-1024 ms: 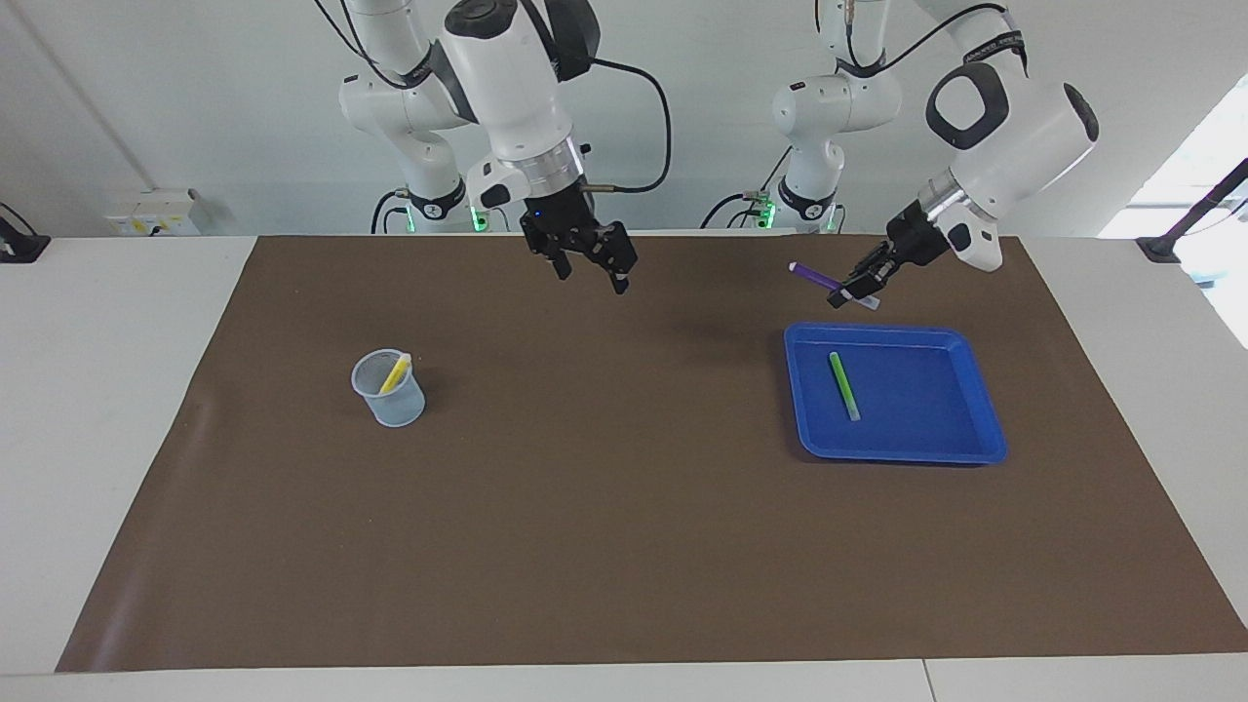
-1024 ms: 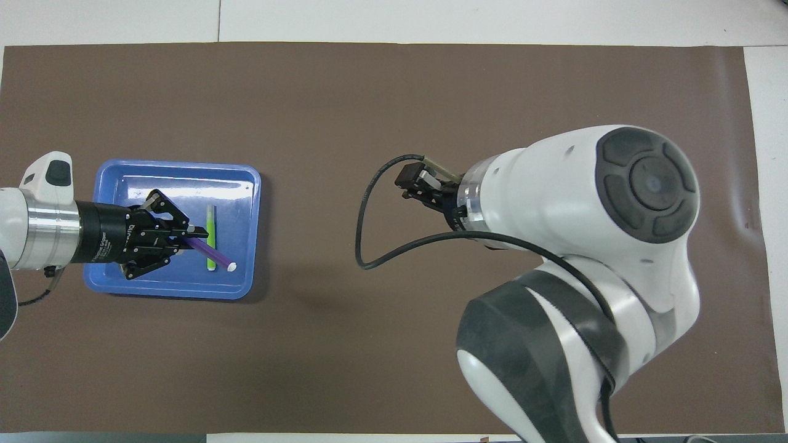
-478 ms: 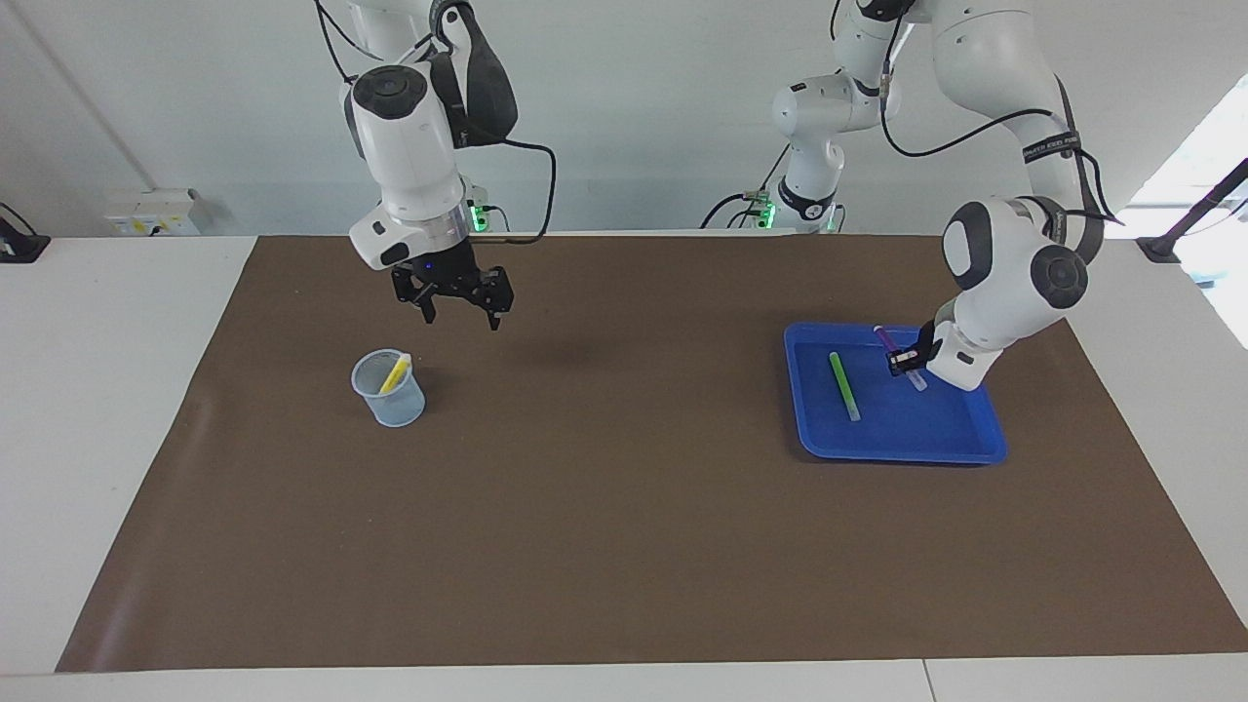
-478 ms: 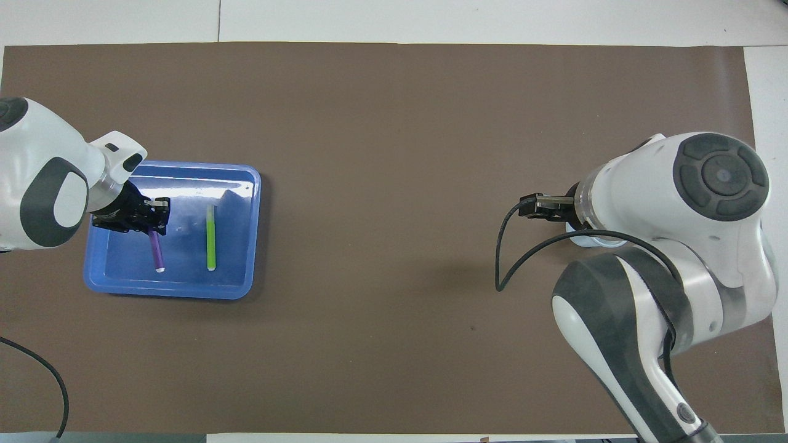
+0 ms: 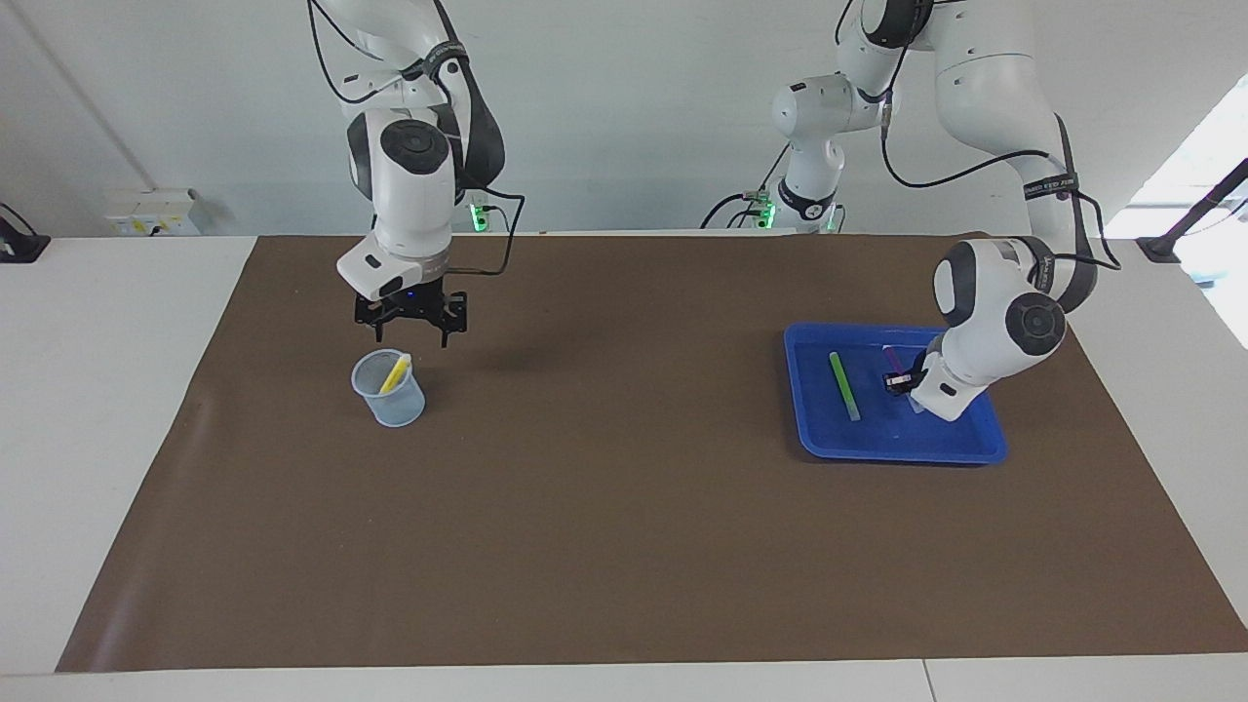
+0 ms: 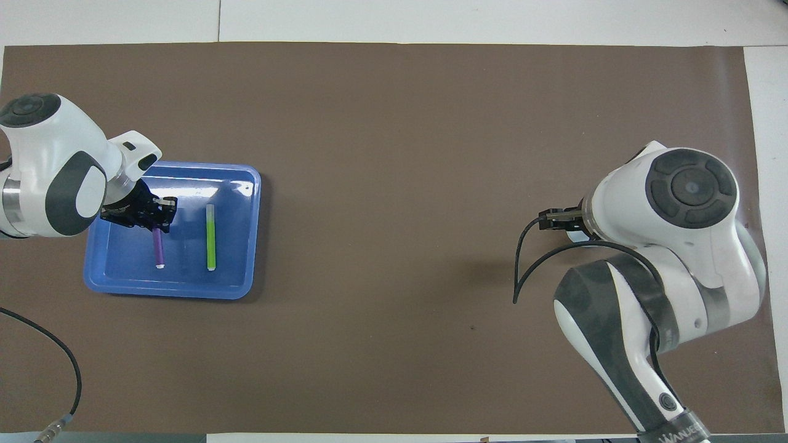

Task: Right arm passes pens to left for tray arrangement
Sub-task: 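Place the purple pen in the tray while the right gripper withdraws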

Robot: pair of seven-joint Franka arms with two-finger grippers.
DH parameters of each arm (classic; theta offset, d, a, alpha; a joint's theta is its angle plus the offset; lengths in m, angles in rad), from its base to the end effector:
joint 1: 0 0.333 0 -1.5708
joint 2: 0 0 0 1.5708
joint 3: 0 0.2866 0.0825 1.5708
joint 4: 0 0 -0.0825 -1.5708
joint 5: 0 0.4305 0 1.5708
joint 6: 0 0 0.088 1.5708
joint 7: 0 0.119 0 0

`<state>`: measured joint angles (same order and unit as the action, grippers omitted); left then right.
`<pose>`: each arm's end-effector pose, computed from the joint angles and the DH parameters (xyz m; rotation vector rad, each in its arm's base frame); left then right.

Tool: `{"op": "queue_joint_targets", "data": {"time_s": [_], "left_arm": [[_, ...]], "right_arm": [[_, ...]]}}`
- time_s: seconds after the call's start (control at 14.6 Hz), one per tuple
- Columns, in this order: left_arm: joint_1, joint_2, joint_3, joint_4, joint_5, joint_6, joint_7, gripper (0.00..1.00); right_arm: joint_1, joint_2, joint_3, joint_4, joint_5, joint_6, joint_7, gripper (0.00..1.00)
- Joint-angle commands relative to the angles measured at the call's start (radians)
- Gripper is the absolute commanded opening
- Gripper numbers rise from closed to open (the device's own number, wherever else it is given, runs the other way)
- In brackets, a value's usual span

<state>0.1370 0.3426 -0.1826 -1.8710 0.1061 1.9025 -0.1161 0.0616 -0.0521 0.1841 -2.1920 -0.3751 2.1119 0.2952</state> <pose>0.6159 -0.0181 0.2462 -3.0503 -0.0328 0.4617 0.5495 0.1164 0.3426 2.8089 0.2108 0.0840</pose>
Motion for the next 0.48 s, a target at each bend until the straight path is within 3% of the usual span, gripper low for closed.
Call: {"op": "queue_joint_targets", "data": {"time_s": [0.0,0.07,0.14,0.2,0.27,0.41], "left_arm": [[0.004,-0.008,0.002,-0.028,0.017,0.039,0.018,0.0],[0.006,-0.008,0.0,-0.033,0.015,0.044,0.024,0.0],[0.007,-0.008,0.0,-0.033,0.015,0.044,0.026,0.2],[0.009,-0.008,0.0,-0.033,0.015,0.046,0.027,0.55],[0.009,-0.008,0.0,-0.033,0.015,0.046,0.027,0.69],[0.009,-0.008,0.0,-0.033,0.014,0.047,0.026,0.7]], "right_arm": [[-0.006,-0.018,0.001,-0.069,-0.067,0.065,-0.039,0.93],[-0.005,-0.023,0.001,-0.081,-0.077,0.075,-0.041,0.92],[-0.006,-0.028,-0.005,-0.1,-0.088,0.095,-0.042,0.91],[-0.006,-0.029,-0.018,-0.113,-0.099,0.117,-0.048,0.89],[-0.006,-0.031,-0.023,-0.12,-0.113,0.122,-0.056,0.86],[-0.006,-0.032,-0.037,-0.121,-0.122,0.119,-0.057,0.74]]}}
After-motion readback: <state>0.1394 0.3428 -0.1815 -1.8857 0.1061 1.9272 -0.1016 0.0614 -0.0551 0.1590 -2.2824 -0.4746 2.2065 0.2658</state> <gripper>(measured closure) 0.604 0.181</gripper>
